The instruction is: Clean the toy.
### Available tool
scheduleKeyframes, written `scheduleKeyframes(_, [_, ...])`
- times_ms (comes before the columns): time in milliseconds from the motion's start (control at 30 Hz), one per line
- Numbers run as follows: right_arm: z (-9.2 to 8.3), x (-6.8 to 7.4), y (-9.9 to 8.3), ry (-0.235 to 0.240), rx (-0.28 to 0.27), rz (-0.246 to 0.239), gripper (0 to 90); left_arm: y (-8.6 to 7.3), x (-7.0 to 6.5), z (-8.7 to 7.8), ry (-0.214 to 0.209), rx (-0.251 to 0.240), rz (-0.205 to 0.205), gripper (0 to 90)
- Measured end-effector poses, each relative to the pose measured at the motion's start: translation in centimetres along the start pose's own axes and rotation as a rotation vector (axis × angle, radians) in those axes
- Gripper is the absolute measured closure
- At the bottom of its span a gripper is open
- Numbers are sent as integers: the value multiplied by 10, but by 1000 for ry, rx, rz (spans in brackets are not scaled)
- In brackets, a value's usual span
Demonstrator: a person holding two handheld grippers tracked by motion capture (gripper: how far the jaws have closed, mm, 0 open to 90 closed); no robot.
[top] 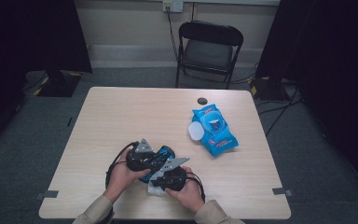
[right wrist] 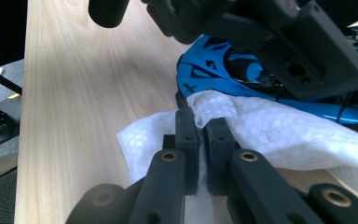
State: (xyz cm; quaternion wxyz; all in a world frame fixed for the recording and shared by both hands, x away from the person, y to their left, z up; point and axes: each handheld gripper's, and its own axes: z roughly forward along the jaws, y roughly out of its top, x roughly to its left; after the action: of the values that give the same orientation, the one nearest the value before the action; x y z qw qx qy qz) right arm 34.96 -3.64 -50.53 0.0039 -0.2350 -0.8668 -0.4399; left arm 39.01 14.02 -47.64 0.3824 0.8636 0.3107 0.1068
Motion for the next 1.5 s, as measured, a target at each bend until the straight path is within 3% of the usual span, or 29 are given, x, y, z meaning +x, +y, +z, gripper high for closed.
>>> scheduleKeyframes(300, [2,5,0,54,-14,-1,868,0,0,0,1,-2,-1,460])
scheduleKeyframes(500, [-6,5,-2,62,-20,-3,868,0,0,0,3,2,-8,460])
scheduleKeyframes(767, [-42,-9,-4,11,-63,14,868,0,0,0,5,-1,-8,460])
scheduleKeyframes(833, [-59,-22,-6,-35,-101,46,868,0,-1,0,8,-1,-7,460])
scheduleKeyframes(867, [-59,-22,-6,-35,-101,46,868,0,-1,0,8,-1,-7,460])
scheduleKeyframes(900, [-68,-31,-8,-71,-124,62,868,0,-1,0,8,-1,-7,460])
scheduleKeyframes(933, [-68,-31,-8,-71,-124,62,868,0,-1,0,8,-1,-7,460])
scheduleKeyframes(967, [-75,-40,-9,-115,-138,74,868,0,-1,0,9,1,-7,460])
scheduleKeyframes(1033, [-79,-49,-10,-146,-146,87,867,0,-1,0,8,0,-7,460])
scheduleKeyframes(1233, [-71,-63,-12,-188,-128,106,867,-1,-1,0,8,-3,-8,460])
scheduleKeyframes(1500, [-47,-60,-6,-194,-71,84,867,-1,-1,0,9,-5,-7,460])
